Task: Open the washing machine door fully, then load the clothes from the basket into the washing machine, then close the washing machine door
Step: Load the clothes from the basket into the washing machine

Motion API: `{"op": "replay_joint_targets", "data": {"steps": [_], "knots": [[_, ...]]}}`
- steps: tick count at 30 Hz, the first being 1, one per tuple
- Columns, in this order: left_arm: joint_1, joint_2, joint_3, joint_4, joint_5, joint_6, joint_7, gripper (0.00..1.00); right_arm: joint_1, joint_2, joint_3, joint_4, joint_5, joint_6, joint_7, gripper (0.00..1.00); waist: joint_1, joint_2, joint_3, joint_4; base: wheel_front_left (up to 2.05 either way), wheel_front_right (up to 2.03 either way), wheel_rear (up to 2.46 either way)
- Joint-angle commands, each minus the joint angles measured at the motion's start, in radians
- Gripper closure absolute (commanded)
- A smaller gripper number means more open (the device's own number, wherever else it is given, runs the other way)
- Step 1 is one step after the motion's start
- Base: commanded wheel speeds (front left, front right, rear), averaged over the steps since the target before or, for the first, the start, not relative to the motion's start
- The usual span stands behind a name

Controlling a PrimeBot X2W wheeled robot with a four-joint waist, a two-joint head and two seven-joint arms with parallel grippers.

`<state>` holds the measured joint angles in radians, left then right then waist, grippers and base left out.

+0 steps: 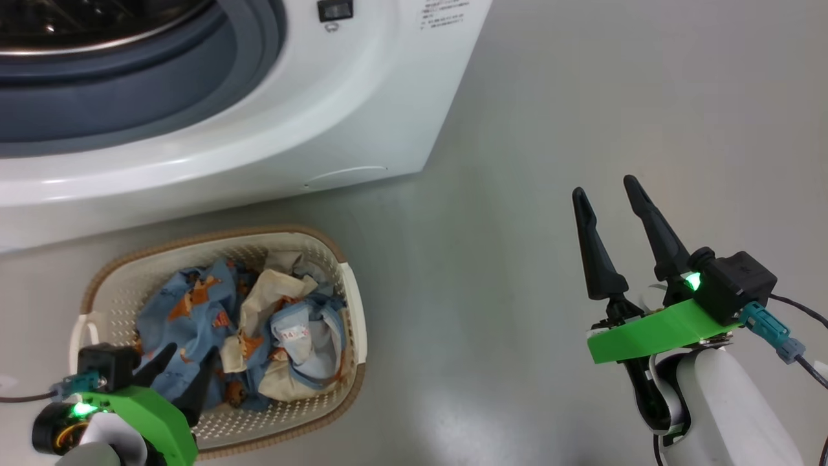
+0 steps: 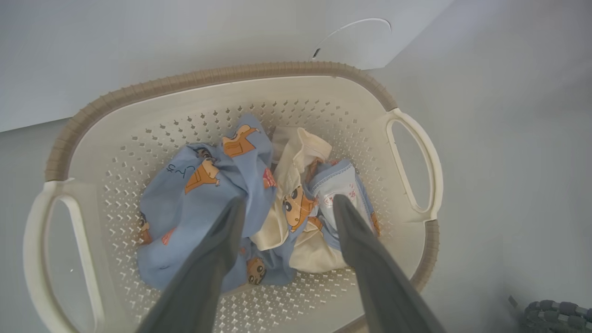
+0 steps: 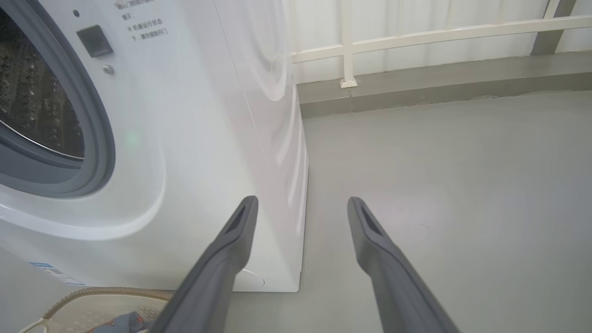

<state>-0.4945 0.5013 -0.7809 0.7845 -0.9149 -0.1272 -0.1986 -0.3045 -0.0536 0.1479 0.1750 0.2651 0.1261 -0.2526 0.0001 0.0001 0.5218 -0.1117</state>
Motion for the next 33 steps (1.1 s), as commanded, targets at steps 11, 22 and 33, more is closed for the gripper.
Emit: {"op": "replay_joint_targets", "data": {"steps": [11,22,33], "knots": [[-0.113,0.064,-0.101,0.113,-0.086,-0.003,-0.037,0.00,-0.036,0.003,0.043,-0.063,0.025,0.005,-0.009,0.00,-0.0001,-0.0001,0.137,-0.060,0.00,0.00,0.00],[-0.205,0.092,-0.196,0.193,-0.147,-0.003,-0.049,0.00,-0.055,0.003,0.058,-0.102,0.034,0.005,-0.009,0.00,-0.0001,-0.0001,0.228,-0.101,0.00,0.00,0.00],[-0.302,0.121,-0.275,0.259,-0.187,-0.003,-0.048,0.00,-0.069,0.003,0.064,-0.138,0.040,0.005,-0.009,0.00,-0.0001,-0.0001,0.322,-0.130,0.00,0.00,0.00]]}}
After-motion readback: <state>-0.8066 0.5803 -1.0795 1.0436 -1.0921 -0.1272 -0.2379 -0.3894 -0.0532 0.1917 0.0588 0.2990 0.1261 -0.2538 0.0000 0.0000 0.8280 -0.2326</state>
